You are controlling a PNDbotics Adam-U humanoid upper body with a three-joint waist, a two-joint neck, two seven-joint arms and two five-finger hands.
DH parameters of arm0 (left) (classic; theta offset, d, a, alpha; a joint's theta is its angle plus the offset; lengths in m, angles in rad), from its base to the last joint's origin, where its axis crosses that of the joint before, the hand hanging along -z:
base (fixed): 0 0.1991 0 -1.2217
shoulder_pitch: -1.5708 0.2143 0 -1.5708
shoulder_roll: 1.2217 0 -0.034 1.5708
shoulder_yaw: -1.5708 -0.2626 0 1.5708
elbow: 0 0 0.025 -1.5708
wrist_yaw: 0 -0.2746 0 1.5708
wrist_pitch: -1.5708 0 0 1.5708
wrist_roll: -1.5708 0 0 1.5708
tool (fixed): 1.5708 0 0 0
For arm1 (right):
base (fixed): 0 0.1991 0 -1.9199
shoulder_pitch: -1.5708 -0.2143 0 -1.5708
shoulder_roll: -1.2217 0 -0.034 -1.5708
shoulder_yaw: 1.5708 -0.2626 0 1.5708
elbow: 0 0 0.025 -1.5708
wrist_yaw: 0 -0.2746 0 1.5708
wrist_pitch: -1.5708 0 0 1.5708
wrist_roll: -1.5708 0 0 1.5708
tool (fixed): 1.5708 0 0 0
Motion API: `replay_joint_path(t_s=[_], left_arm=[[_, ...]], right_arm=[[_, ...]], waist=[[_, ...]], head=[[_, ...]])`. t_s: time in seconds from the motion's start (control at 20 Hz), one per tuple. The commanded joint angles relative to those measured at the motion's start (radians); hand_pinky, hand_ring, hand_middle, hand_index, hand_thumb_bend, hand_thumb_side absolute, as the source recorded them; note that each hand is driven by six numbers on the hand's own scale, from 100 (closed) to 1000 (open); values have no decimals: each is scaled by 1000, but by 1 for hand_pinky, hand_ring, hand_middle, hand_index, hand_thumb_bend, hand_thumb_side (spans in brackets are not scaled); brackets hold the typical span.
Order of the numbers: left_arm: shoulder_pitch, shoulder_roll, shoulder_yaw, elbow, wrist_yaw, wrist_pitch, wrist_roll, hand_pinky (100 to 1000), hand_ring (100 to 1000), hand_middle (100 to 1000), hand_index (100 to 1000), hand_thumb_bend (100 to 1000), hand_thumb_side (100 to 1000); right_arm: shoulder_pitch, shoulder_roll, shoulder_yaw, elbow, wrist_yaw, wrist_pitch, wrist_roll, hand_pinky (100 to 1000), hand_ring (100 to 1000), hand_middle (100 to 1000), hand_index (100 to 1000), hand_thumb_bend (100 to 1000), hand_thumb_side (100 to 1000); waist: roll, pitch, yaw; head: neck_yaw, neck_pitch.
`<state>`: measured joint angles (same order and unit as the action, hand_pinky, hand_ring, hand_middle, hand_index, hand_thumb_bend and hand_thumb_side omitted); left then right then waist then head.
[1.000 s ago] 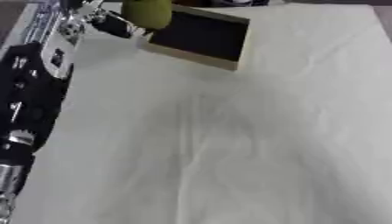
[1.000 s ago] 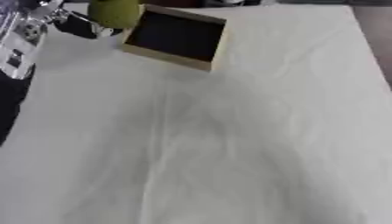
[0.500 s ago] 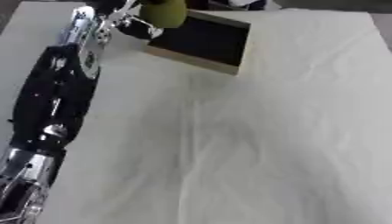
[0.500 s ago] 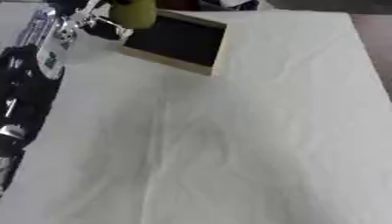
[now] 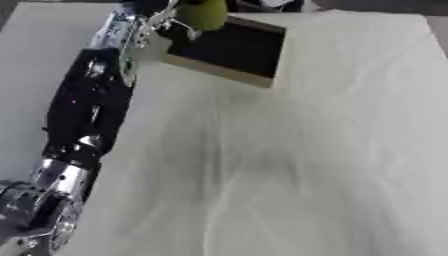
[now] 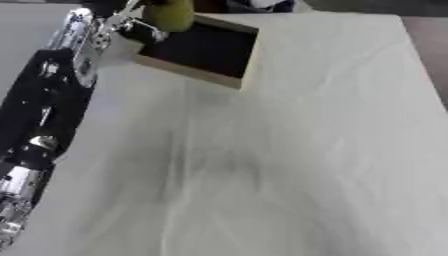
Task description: Pick up objects on the table and place them in the box.
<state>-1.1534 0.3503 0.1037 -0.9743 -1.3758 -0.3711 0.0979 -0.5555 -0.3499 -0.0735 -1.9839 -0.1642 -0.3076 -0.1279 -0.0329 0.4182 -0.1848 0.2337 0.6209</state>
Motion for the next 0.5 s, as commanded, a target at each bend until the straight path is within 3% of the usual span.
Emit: replay_joint_path(t_s=[0.05, 0.2, 0.5], left_arm=[[-39, 8, 16, -1, -31, -7, 12, 220, 342, 342, 403, 530, 100], [-45, 3, 22, 12, -49, -14, 12, 234, 349, 351, 407, 477, 100], [-42, -1, 34, 24, -70, -20, 39, 309, 381, 387, 449, 505, 100]], right_arm=[[-20, -1, 0, -16, -12, 3, 11, 836, 805, 637, 767, 100, 503], [-30, 10, 4, -16, -18, 5, 17, 836, 805, 637, 767, 100, 505], [-30, 20, 9, -16, -23, 11, 28, 837, 806, 636, 768, 100, 522]], waist=[[0, -19, -11], [1, -14, -28], [3, -9, -38]], head=[[20, -22], [32, -27], [32, -27]])
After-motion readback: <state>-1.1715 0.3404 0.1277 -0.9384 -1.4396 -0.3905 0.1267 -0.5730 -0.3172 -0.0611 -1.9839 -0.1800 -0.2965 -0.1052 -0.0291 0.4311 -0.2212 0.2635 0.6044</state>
